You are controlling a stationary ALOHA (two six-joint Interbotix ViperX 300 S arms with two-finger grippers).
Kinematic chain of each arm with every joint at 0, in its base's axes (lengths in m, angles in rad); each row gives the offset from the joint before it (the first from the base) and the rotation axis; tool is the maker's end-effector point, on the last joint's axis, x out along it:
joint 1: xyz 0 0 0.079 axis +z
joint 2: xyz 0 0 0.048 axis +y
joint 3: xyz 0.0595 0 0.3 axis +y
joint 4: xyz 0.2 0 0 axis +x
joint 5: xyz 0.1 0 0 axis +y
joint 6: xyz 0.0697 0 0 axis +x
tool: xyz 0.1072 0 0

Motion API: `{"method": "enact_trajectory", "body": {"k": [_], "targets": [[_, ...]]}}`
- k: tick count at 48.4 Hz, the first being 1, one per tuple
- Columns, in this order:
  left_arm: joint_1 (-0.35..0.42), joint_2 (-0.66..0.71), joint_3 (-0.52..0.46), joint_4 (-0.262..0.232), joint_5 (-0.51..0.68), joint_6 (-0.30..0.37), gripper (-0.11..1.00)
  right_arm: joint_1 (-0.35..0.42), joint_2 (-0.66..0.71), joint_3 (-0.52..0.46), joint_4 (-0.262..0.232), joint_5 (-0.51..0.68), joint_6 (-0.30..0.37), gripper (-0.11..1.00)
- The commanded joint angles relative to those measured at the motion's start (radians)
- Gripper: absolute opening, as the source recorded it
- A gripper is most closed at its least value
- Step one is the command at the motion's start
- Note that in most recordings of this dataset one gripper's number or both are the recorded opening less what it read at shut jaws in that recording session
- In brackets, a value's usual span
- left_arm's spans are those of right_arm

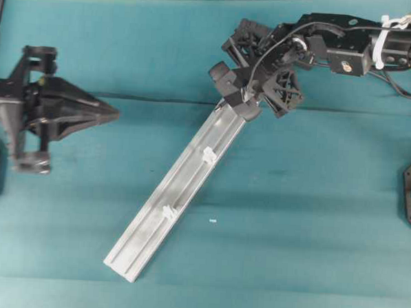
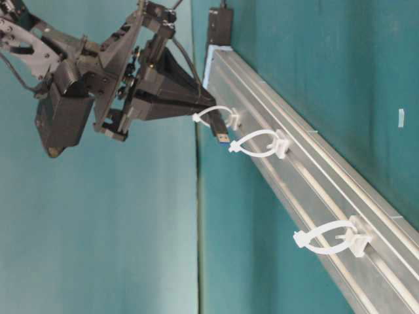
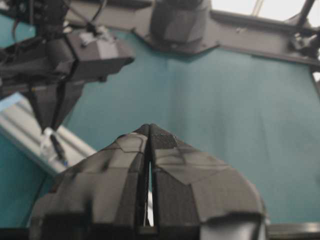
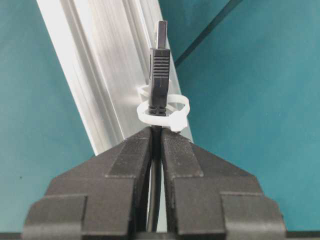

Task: Pass the USB cable through three rings with both arms.

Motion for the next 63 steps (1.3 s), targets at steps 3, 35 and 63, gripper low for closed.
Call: {"method": "enact_trajectory", "body": {"k": [3, 35, 63], "targets": [[0.038, 0.06, -0.04, 0.003, -0.006, -0.029, -0.02, 0.008, 0.002, -0.009, 0.021, -0.006, -0.009, 0.08], [0.155, 0.578, -0.161, 0.003, -0.155, -0.17, 0.95, 0.006, 0.002, -0.008, 0.074, -0.006, -0.009, 0.08], [0.178, 0.854, -0.287, 0.003, -0.314, -0.17, 0.95, 0.002, 0.0, -0.003, 0.075, -0.021, -0.008, 0.08]]}}
